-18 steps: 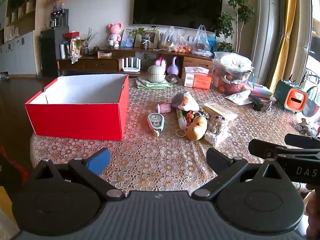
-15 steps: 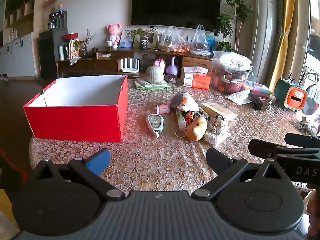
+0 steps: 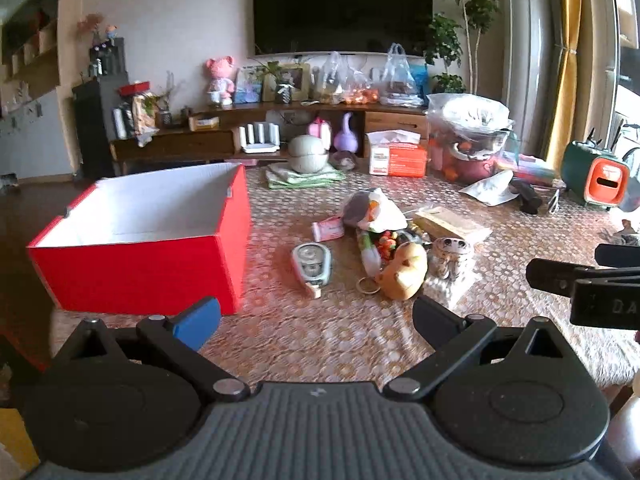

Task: Organize objects
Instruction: 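Grasp the spotted potato toy with the left tool while the right tool grasps the white face plush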

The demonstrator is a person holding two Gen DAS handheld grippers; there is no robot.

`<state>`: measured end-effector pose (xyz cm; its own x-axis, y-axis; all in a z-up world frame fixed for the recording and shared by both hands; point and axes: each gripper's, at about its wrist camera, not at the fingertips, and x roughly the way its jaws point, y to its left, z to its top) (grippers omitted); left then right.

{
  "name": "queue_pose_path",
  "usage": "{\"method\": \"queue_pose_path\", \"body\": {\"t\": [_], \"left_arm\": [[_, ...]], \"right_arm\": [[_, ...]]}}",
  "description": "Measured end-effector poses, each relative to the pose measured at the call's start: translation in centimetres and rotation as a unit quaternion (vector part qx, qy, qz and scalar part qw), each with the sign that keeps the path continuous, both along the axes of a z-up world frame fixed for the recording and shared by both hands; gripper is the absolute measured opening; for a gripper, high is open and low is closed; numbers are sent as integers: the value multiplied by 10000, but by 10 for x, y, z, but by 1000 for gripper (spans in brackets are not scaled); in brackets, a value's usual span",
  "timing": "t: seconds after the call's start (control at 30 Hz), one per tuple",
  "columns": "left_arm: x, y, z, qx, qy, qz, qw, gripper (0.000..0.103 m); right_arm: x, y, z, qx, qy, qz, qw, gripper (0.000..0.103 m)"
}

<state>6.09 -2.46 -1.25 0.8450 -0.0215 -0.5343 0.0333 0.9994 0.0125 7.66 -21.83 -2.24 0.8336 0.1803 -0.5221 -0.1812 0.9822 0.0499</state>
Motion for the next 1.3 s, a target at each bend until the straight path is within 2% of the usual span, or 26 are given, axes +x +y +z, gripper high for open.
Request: {"method": "queue_pose_path", "body": {"t": [0.23, 0.4, 0.87, 1.07, 1.13, 1.2, 1.23, 1.3], "left_arm": [[44, -19, -14, -22, 171, -382, 9991, 103], [71, -42, -29, 261, 113, -640, 9975, 103], [130, -58, -71, 311, 391, -686, 9964, 103], [142, -61, -82, 265, 480, -798, 9953, 95], [145, -63, -84, 259, 506, -840, 9948, 88], [148, -64, -86, 199, 526, -917, 9942, 87], [149, -65, -86, 216, 519, -925, 9941, 83], [150, -66, -86, 204, 507, -982, 9937, 79]], "right_arm": [[45, -6, -13, -168, 218, 62, 9996, 100], [74, 1, -27, -346, 391, 177, 9985, 99], [127, 11, -53, -324, 719, 295, 9964, 98], [134, 16, -59, -369, 695, 419, 9960, 97], [135, 18, -60, -410, 675, 463, 9958, 96], [137, 20, -62, -409, 681, 487, 9957, 94], [138, 20, -63, -395, 700, 489, 9956, 93], [141, 20, -65, -378, 767, 491, 9951, 85]]}}
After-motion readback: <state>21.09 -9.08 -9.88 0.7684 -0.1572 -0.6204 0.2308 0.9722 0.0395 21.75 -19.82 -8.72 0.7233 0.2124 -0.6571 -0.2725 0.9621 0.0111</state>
